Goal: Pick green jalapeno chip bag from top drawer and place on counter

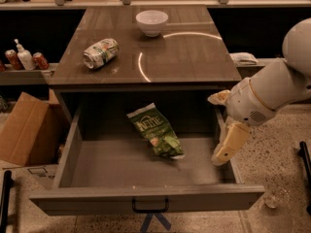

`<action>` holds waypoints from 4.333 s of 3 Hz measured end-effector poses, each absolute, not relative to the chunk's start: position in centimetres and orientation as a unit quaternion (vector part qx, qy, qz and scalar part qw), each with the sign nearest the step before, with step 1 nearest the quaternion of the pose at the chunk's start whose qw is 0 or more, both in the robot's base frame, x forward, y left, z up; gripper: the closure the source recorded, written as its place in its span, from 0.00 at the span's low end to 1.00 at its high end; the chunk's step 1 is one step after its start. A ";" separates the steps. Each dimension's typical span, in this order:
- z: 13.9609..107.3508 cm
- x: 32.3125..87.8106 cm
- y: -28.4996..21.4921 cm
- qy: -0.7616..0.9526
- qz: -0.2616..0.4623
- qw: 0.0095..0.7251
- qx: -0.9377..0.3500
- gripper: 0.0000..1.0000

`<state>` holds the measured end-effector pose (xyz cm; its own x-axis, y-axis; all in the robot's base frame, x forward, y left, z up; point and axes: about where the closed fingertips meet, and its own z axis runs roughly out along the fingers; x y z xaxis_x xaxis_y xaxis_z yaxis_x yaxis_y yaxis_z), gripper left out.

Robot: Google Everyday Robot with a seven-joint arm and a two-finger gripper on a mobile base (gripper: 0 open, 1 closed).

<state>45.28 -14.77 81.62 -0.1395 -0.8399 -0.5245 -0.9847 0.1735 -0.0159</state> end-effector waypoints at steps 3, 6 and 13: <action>75.8 49.8 -13.4 0.736 0.184 0.238 -0.606 0.00; 71.2 53.7 -9.2 0.740 0.185 0.250 -0.597 0.00; 69.8 54.3 -3.8 0.729 0.223 0.295 -0.575 0.88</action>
Offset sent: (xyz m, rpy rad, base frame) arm 0.0512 0.0047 -0.0640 0.0664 -0.0148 -0.0431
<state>54.32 -3.75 69.80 -0.1637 -0.7072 -0.6878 -0.9710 0.2387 -0.0143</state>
